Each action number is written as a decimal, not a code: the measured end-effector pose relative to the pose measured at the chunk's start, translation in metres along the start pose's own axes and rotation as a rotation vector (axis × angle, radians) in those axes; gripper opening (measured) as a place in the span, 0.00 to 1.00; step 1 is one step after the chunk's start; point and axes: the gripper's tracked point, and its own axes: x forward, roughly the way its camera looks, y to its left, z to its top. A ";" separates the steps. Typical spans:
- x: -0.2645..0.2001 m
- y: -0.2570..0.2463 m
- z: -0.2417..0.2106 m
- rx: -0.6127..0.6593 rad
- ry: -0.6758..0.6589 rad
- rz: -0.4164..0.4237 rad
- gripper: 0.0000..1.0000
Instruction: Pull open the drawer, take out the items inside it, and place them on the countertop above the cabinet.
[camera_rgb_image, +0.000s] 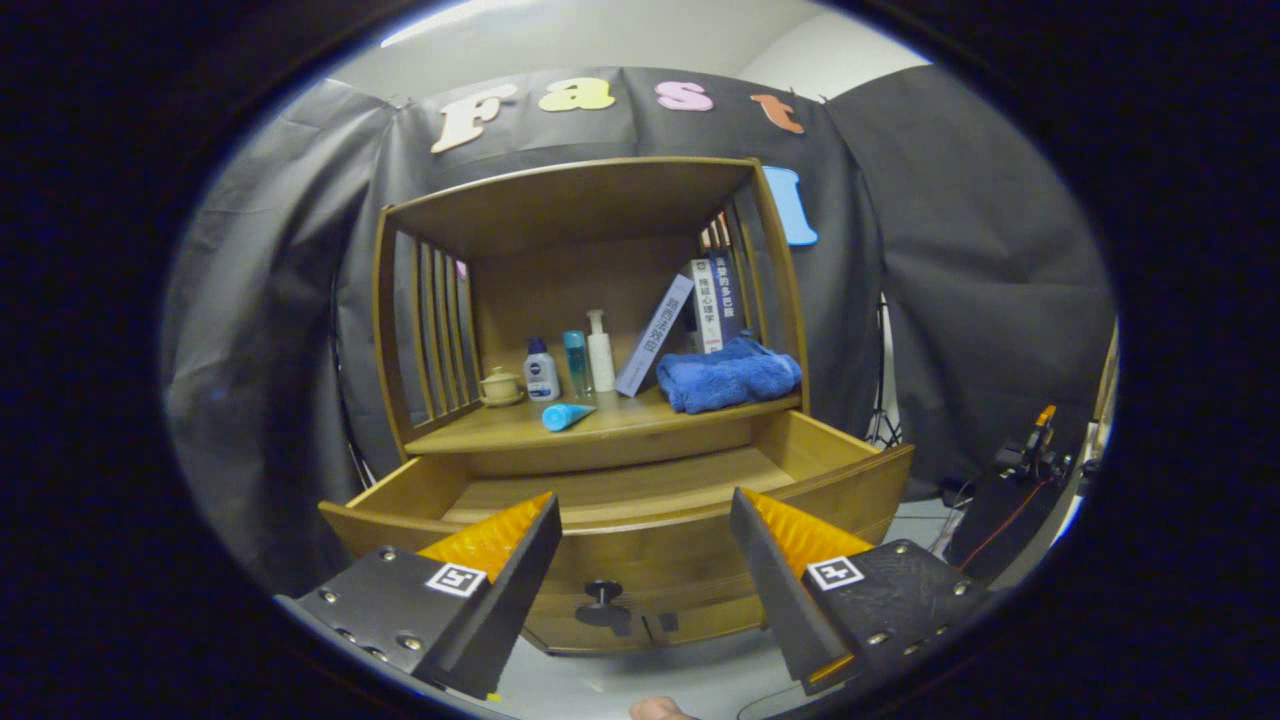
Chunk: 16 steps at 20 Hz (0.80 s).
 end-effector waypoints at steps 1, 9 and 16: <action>0.001 0.003 -0.007 -0.012 -0.001 0.013 1.00; 0.036 0.008 -0.084 -0.183 0.123 0.014 0.99; 0.072 0.007 -0.083 -0.080 0.050 0.081 0.98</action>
